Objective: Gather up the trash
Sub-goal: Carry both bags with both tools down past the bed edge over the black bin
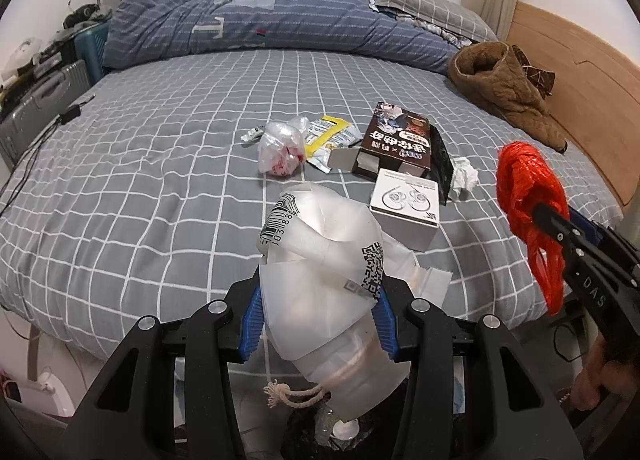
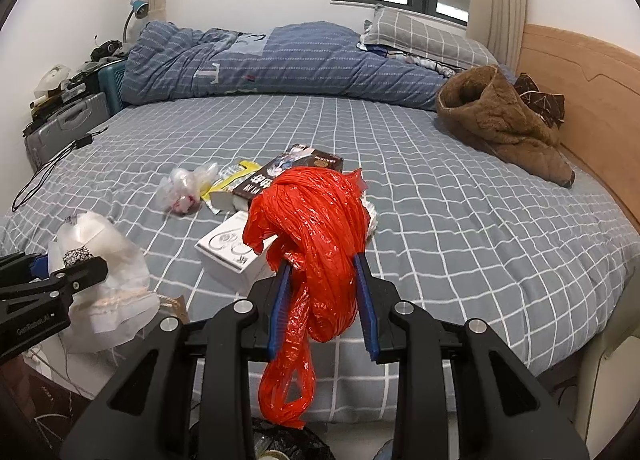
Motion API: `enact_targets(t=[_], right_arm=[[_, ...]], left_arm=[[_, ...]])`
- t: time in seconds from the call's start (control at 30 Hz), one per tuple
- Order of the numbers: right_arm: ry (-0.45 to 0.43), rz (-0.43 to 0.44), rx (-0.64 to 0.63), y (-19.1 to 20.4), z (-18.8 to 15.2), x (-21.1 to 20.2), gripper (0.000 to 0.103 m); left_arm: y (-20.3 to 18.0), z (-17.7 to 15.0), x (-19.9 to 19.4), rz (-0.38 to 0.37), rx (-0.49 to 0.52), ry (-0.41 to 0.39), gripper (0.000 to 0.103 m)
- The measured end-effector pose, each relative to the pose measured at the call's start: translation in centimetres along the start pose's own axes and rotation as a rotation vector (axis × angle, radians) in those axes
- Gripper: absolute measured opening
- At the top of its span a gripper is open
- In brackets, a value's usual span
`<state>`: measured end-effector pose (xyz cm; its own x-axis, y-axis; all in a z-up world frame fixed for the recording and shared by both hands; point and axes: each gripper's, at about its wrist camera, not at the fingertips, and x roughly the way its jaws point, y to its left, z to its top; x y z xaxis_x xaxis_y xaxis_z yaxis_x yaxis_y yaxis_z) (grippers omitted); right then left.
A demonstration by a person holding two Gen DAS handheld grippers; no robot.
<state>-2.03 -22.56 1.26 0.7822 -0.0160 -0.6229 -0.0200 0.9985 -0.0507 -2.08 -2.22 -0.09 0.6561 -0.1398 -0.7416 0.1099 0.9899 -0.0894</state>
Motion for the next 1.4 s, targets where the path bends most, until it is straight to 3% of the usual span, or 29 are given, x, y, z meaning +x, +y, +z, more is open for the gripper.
enact_targets(t=[1.4], right_arm=[[0.08, 0.048, -0.012, 2.8, -6.9, -6.2, 0.029]], left_arm=[[-1.1, -7.4, -4.7, 0.004, 0.019, 0.041, 0.045]])
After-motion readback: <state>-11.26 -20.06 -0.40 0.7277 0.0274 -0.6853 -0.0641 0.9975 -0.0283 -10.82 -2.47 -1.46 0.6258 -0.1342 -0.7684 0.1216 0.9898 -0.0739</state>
